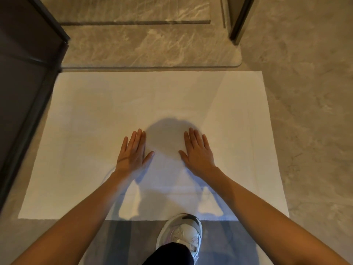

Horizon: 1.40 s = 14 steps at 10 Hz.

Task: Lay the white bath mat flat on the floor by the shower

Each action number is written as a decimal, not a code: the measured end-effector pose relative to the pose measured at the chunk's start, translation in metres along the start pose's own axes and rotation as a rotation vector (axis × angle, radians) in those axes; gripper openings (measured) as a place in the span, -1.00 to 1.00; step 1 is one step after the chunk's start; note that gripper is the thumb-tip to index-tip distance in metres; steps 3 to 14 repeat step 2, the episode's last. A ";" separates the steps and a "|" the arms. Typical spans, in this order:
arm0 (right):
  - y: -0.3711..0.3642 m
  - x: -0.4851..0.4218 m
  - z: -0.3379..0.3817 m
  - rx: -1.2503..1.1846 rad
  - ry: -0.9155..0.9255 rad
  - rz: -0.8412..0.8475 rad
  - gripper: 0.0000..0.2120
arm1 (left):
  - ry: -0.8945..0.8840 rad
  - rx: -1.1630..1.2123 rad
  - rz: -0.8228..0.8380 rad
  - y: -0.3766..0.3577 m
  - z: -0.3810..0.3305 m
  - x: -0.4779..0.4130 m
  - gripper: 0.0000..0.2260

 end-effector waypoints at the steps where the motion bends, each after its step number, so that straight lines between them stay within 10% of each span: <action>1: 0.026 0.005 0.008 -0.036 0.029 0.064 -0.38 | -0.035 -0.044 0.110 0.027 -0.007 0.004 -0.20; 14: 0.073 0.024 0.026 -0.076 0.030 0.050 -0.39 | -0.080 -0.026 0.054 0.080 -0.024 0.022 -0.27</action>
Point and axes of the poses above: each hand's wrist, its own x-axis away from the middle knuckle, its own y-axis out of the back of the hand, z = x × y, the point moved 5 cm from there along -x, towards the middle knuckle, and after that the axes turned 11 degrees about y, right-handed, at the moved point
